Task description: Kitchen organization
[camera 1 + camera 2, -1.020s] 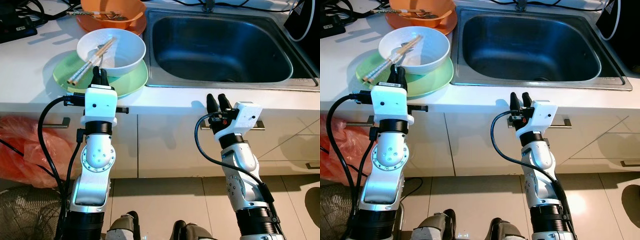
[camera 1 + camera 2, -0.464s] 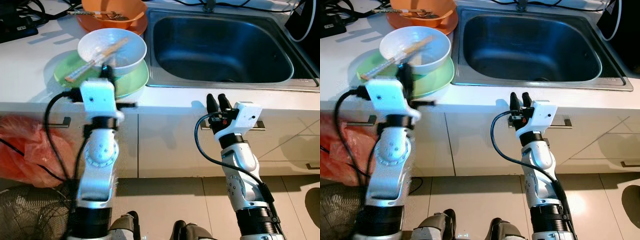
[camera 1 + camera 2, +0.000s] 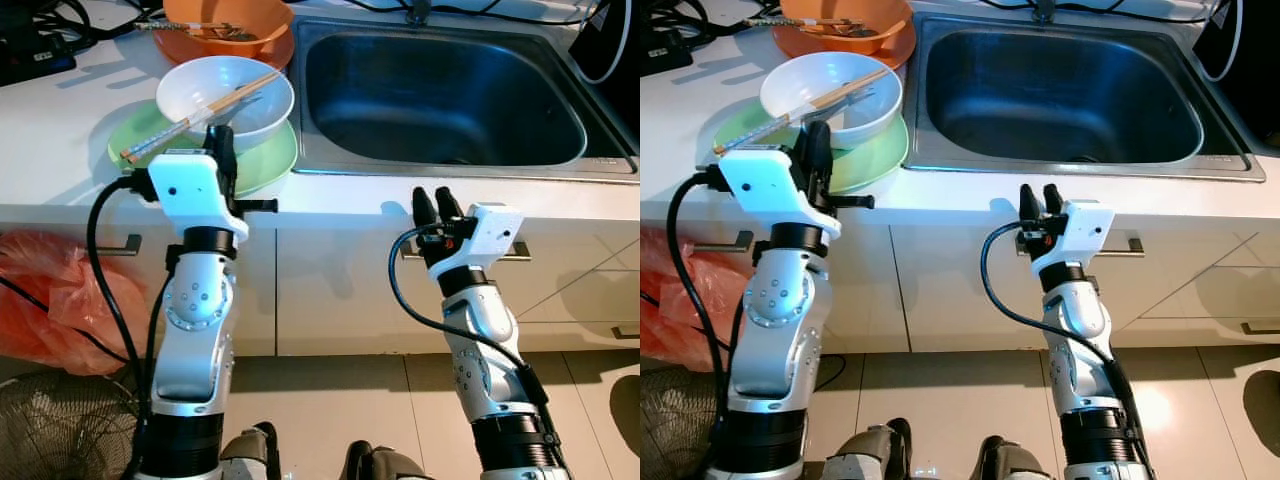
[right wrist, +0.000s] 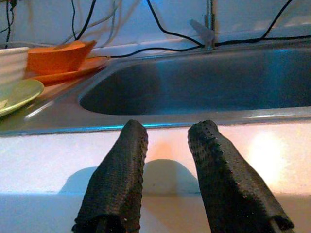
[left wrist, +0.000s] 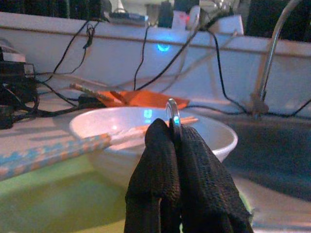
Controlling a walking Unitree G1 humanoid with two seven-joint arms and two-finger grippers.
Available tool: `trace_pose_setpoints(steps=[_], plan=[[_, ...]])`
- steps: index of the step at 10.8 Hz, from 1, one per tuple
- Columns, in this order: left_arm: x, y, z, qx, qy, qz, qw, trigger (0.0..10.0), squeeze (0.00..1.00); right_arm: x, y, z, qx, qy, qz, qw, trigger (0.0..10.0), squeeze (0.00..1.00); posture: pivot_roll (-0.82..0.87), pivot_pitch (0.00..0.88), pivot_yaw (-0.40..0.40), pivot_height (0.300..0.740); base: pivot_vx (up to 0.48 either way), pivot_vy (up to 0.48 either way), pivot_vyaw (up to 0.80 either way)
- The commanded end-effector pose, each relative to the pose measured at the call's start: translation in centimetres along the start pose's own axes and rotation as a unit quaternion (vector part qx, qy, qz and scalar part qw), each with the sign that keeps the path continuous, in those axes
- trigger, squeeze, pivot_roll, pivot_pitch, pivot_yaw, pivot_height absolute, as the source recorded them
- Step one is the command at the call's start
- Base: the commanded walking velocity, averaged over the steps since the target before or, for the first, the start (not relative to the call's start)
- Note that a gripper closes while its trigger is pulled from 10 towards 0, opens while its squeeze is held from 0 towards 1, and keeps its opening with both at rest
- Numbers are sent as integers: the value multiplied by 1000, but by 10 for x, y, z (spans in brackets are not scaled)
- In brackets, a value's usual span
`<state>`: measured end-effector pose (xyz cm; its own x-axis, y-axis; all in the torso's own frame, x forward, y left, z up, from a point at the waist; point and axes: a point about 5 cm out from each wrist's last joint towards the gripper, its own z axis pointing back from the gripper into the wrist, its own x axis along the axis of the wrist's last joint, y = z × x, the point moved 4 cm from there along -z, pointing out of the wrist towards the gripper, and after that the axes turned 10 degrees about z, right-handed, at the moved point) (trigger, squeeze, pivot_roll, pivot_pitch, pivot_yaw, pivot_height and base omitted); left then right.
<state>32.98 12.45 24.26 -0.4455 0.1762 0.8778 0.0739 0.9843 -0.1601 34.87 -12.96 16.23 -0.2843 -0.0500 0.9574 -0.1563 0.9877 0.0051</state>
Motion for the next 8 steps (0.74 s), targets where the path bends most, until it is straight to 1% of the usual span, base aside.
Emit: trace_pose_setpoints(steps=[1,2,3,4,6,7,8], plan=[[-2,-6,-1,-13,15,-15,1000,10000,0,1,-2,1,0,-5,3,1000,10000,0,159,181,-91,740,0,0,0],[-19,-9,1,-38,67,-74,994,10000,0,0,0,1,3,-4,2,1000,10000,0,160,180,-90,740,0,0,0],[-19,-10,1,-34,65,-63,995,10000,0,0,0,1,4,-3,1,1000,10000,0,160,181,-90,740,0,0,0],[-16,-14,0,-45,70,-51,995,10000,0,0,1,1,5,-3,1,1000,10000,0,158,180,-90,740,0,0,0],[-8,-23,-2,-84,85,-54,991,10000,0,0,1,1,8,-3,1,1000,10000,0,161,180,-89,740,0,0,0],[3,-19,-8,-76,72,-54,993,10000,0,0,3,1,11,-4,-1,1000,10000,0,168,175,-88,740,0,0,0],[31,-10,-19,-36,7,-27,999,10000,0,0,4,0,13,-5,-2,1000,10000,0,171,172,-89,740,0,0,0]])
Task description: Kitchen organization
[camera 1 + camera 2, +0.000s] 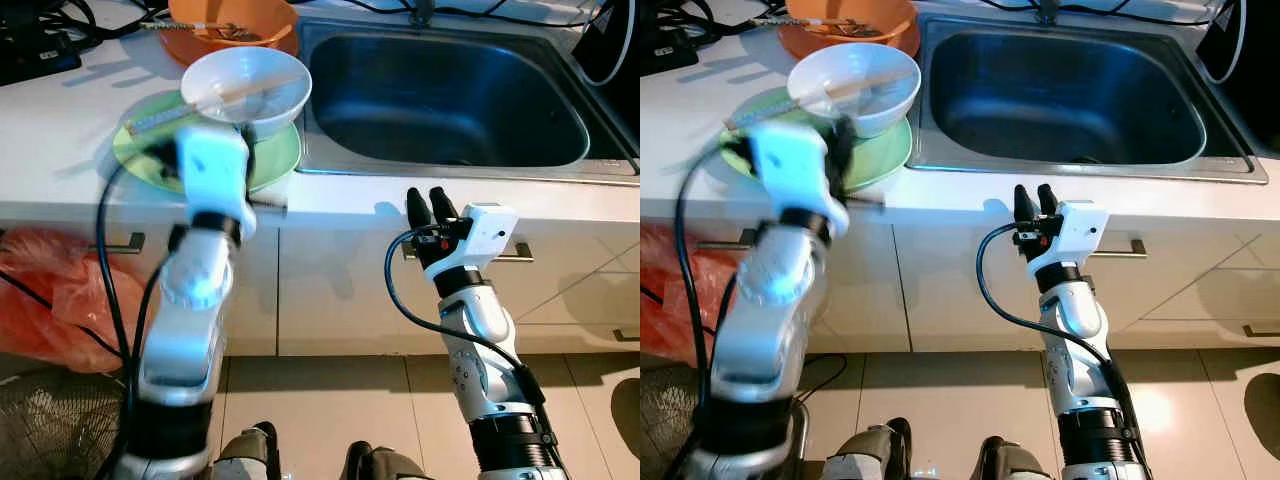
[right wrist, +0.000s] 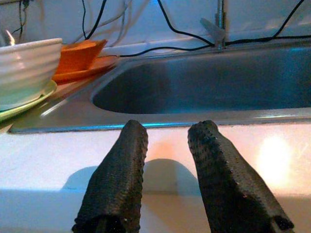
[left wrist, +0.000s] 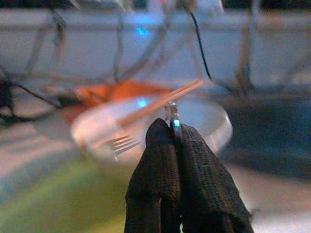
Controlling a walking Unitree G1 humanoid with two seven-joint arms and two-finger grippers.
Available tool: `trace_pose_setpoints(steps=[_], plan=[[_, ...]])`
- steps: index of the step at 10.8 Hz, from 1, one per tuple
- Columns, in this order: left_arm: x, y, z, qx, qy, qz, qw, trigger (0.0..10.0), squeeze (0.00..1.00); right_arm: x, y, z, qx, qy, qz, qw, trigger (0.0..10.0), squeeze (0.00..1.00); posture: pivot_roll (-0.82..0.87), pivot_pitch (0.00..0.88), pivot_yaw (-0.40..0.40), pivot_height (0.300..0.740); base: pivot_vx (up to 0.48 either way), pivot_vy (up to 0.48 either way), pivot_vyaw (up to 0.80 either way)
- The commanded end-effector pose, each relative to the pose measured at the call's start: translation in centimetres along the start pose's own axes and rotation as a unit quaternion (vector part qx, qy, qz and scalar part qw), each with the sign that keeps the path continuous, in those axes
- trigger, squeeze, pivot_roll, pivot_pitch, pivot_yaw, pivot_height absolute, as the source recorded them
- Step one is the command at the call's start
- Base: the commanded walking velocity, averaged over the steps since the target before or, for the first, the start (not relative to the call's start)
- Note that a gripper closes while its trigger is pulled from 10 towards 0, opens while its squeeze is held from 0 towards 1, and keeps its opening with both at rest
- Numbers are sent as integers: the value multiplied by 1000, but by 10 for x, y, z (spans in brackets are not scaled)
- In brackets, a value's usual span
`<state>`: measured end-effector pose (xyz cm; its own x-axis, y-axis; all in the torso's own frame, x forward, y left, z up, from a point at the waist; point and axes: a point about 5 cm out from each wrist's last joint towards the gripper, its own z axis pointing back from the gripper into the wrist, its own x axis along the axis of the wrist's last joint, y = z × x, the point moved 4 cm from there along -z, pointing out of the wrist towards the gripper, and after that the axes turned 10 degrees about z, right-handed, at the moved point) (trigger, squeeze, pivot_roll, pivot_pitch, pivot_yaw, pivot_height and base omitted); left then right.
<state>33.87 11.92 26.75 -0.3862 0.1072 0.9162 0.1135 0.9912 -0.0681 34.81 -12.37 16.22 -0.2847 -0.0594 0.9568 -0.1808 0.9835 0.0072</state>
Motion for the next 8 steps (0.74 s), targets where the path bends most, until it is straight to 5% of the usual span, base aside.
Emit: trace_pose_setpoints(steps=[1,3,8], plan=[[25,3,0,12,-55,7,998,10000,0,1,-1,0,1,-5,2,1000,10000,0,169,168,-89,740,0,0,0],[41,7,-3,23,-75,-7,997,10000,0,1,-1,0,2,-5,2,1000,10000,0,172,172,-92,740,0,0,0],[23,-4,-4,-6,-24,-6,1000,10000,0,1,-3,-1,0,-2,4,1000,10000,0,170,179,-93,740,0,0,0]])
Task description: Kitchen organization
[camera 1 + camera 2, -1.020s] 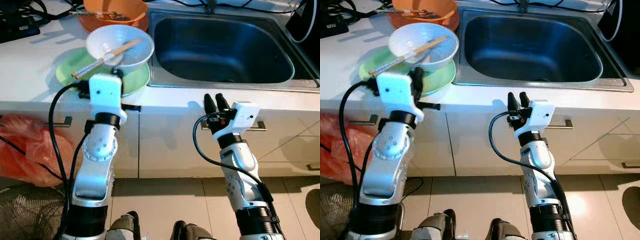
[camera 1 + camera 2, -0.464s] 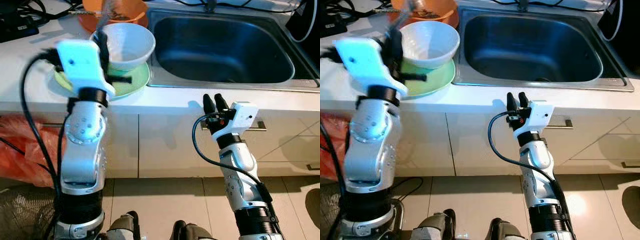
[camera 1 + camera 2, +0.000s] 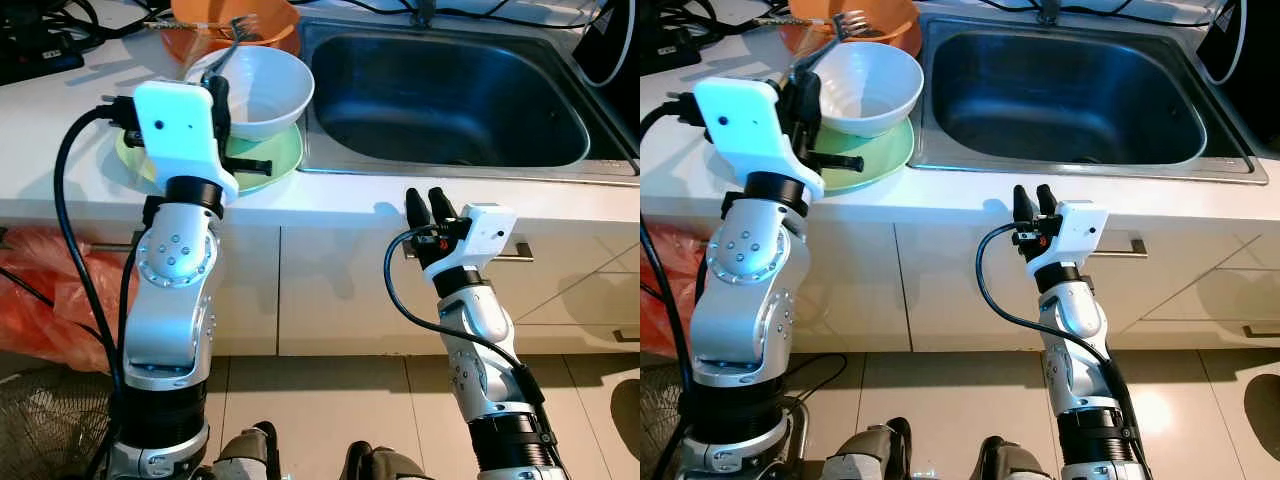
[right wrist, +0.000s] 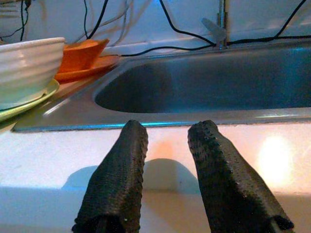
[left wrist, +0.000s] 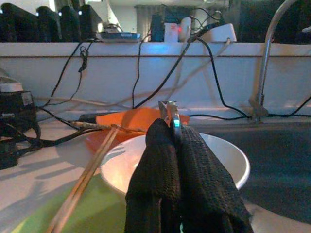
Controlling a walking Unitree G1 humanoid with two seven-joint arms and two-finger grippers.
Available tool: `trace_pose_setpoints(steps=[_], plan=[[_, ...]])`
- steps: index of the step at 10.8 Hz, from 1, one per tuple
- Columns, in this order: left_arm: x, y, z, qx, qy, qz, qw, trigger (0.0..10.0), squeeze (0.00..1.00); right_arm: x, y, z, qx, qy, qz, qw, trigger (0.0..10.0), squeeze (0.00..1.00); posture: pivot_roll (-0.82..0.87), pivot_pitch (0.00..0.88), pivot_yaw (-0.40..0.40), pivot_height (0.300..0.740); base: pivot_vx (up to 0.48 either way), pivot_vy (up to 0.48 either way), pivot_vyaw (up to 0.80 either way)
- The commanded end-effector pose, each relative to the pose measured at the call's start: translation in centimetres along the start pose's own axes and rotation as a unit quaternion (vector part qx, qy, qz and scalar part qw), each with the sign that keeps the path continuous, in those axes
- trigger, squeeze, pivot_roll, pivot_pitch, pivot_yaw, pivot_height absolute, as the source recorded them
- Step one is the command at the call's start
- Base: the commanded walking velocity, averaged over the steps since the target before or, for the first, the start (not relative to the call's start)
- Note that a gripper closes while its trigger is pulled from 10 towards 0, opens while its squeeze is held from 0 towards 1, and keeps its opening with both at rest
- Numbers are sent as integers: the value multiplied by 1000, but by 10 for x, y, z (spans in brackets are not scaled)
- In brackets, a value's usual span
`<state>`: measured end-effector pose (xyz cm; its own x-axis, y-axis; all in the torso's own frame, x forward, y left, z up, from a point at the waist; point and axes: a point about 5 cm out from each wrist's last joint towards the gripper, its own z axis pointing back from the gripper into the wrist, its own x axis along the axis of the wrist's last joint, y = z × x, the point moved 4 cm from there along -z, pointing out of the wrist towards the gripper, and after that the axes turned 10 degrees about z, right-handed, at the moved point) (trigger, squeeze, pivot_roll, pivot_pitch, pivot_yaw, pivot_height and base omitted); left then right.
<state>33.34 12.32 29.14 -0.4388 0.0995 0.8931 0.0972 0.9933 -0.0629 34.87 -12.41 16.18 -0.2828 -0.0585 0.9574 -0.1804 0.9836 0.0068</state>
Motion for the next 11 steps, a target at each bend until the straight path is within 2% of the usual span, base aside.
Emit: trace_pose_setpoints(steps=[1,3,6,8,10,11], plan=[[0,-8,1,-18,3,5,1000,10000,0,1,-2,-1,0,-3,3,1000,10000,0,171,179,-94,740,0,0,0],[7,-8,1,-20,-14,13,1000,10000,0,1,-2,-1,-1,-4,3,1000,10000,0,173,180,-94,740,0,0,0],[2,-9,-2,-20,-13,18,1000,10000,0,2,-2,-1,-3,-5,3,1000,10000,0,169,180,-93,740,0,0,0],[7,-13,-6,-30,-25,30,999,10000,0,2,-3,-1,-5,-7,2,1000,10000,0,165,179,-89,740,0,0,0],[16,-25,-9,-64,-46,41,996,10000,0,2,-3,-2,-7,-8,2,1000,10000,0,161,174,-85,740,0,0,0],[20,-39,-11,-97,-52,54,992,10000,0,3,-4,-2,-9,-10,2,1000,10000,0,162,170,-82,740,0,0,0]])
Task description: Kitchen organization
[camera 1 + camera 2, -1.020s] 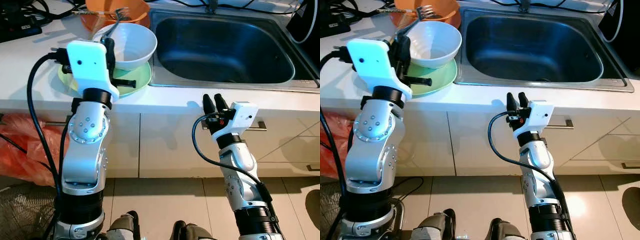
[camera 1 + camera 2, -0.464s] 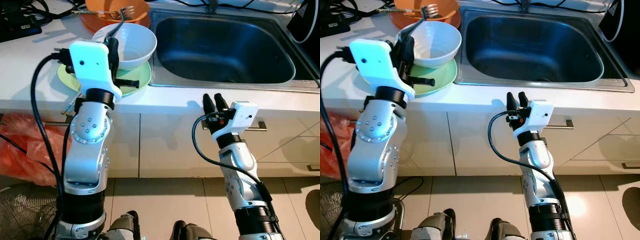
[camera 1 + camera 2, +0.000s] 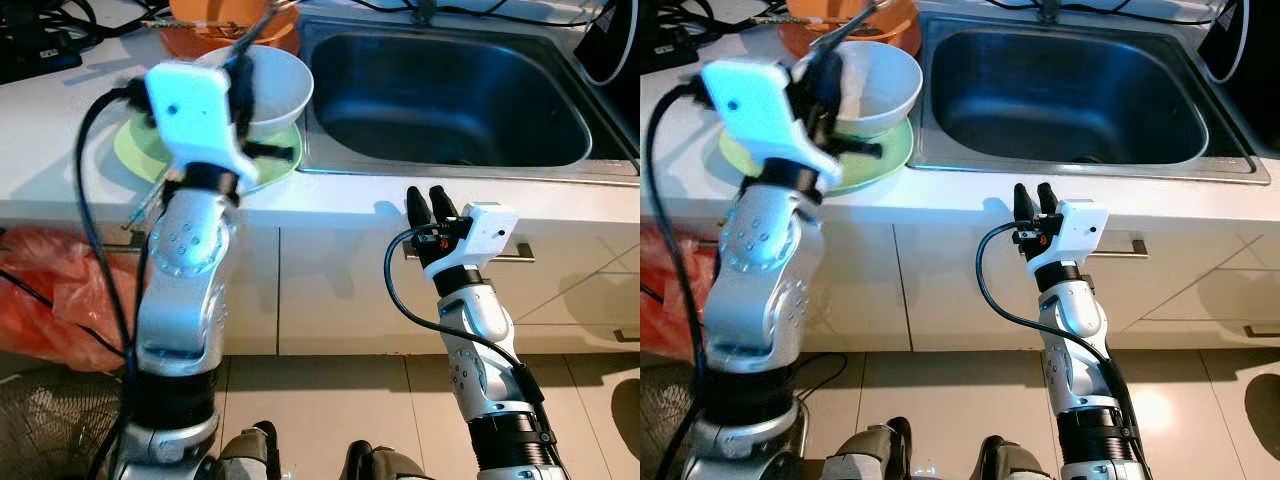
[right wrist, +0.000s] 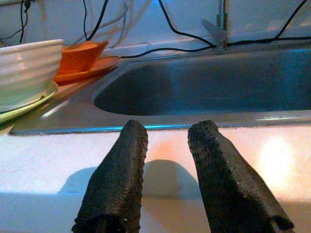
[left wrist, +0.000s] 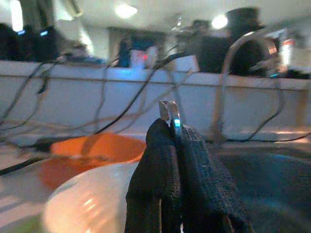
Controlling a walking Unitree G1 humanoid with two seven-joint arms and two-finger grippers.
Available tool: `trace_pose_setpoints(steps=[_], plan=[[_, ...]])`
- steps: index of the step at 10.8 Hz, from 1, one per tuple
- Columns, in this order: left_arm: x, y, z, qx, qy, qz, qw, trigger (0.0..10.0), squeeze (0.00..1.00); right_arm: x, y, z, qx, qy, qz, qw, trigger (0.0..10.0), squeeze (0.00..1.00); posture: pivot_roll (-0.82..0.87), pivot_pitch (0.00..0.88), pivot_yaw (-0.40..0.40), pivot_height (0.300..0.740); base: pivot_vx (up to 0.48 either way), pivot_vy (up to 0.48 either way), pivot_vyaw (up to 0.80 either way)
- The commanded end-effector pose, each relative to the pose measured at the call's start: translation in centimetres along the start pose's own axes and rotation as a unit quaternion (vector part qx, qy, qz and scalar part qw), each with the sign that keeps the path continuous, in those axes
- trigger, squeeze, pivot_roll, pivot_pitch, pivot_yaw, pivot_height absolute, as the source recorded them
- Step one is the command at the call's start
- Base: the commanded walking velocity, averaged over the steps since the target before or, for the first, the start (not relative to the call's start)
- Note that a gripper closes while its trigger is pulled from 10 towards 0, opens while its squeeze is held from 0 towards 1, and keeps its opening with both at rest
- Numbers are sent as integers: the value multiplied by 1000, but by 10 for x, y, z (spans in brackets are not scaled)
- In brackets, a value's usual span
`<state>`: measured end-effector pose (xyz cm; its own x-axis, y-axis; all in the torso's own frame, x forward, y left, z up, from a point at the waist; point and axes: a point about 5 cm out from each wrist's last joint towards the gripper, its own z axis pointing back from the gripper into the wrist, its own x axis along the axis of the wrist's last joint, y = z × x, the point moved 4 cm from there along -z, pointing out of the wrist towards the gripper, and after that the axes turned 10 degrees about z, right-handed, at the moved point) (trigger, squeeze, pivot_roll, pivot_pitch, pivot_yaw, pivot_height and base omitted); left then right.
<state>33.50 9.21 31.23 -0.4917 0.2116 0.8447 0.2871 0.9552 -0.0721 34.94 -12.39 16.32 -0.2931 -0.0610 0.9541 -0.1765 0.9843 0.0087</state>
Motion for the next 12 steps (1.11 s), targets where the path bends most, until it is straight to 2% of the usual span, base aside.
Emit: trace_pose_setpoints(steps=[1,2,3,4,5,8,9,10,12], plan=[[-7,-26,-5,-57,11,12,998,10000,0,2,-3,-2,-7,-5,2,1000,10000,0,163,168,-80,740,0,0,0],[-17,-40,-9,-87,26,16,996,10000,0,2,-3,-2,-7,-5,1,1000,10000,0,159,164,-77,740,0,0,0],[-29,-50,-13,-102,39,37,993,10000,0,2,-4,-2,-10,-7,3,1000,10000,0,140,159,-67,740,0,0,0],[-42,-55,-16,-104,59,41,992,10000,0,4,-7,-1,-16,-10,5,1000,10000,0,136,158,-63,740,0,0,0],[-52,-57,-17,-112,74,32,990,10000,0,4,-7,-1,-18,-11,5,1000,10000,0,131,157,-57,740,0,0,0],[-59,-55,-25,-115,86,37,989,10000,0,9,-7,-4,-17,-20,5,1000,10000,0,123,149,-45,740,0,0,0],[-58,-54,-25,-112,77,60,989,10000,0,18,-8,-10,-16,-31,-6,999,10000,0,120,147,-46,740,0,0,0],[-58,-54,-24,-112,75,77,988,10000,0,21,-8,-12,-21,-36,-21,999,10000,0,119,146,-46,740,0,0,0],[-64,-48,-17,-94,86,157,979,10000,0,33,-11,-20,-42,-49,-131,989,10000,0,120,143,-49,740,0,0,0]])
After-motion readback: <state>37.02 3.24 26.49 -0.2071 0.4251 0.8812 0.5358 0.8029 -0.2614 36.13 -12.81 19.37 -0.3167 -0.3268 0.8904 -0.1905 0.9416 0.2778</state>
